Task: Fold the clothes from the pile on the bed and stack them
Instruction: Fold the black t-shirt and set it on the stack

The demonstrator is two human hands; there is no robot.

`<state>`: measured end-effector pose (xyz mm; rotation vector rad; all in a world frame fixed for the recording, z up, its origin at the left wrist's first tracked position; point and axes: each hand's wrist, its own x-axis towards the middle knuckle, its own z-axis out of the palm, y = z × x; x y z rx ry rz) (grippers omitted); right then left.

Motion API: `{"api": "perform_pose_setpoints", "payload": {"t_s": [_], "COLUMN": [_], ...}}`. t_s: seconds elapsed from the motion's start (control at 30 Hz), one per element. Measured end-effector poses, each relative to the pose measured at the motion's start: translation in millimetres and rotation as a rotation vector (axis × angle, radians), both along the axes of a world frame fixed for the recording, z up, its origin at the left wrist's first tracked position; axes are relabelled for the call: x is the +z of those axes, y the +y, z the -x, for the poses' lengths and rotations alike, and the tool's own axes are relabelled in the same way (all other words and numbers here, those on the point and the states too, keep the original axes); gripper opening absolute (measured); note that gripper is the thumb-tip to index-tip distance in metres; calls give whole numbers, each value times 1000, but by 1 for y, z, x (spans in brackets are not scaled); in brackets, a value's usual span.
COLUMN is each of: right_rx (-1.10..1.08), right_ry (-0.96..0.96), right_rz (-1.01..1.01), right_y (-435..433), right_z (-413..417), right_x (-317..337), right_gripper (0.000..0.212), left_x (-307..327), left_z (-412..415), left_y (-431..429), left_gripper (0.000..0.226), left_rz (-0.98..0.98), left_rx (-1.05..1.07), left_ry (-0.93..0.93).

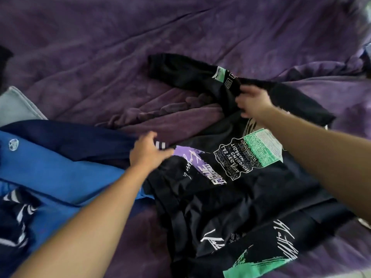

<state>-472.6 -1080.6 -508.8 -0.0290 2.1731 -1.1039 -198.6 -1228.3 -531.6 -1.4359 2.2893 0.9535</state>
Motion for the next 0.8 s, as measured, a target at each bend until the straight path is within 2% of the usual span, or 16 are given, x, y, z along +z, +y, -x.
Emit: {"api": "perform_pose_setpoints", "payload": {"t_s": [0.07,0.13,0.2,0.3,0.4,0.5,0.6,0.67,0.73,0.8], "right_rx": [281,533,680,680,608,554,437,331,224,33], "right_ry": [143,199,252,290,366,419,435,421,427,357], "right_rz": [-230,-423,-510,-481,-451,-475,-509,-581,-701,-794], "right_y": [38,74,95,105,117,148,194,234,275,310], "right_z": [-16,-27,-31,-33,-40,-58,-82,-100,-120,-139], "right_x": [-21,-31,-36,-33,-19,-9,-4,-4,-4,-3], "right_gripper": [53,59,63,66,62,56,53,56,63,72], "left_x": [-13,-11,-2,16,26,26,14,6,2,1], "left_z": [-13,-12,-3,20,35,20,-29,-69,-105,-129], "left_y": [17,10,-12,-46,-42,9,87,140,185,220], "left_gripper": [38,17,15,17,20,15,19,37,69,91], "left_rz": [134,219,315,445,511,398,162,-20,-191,-314], "left_rx": [-187,-161,-85,17,117,97,53,112,237,387], "left_ry": [-166,-167,-100,-28,34,112,38,-115,-249,-263]}}
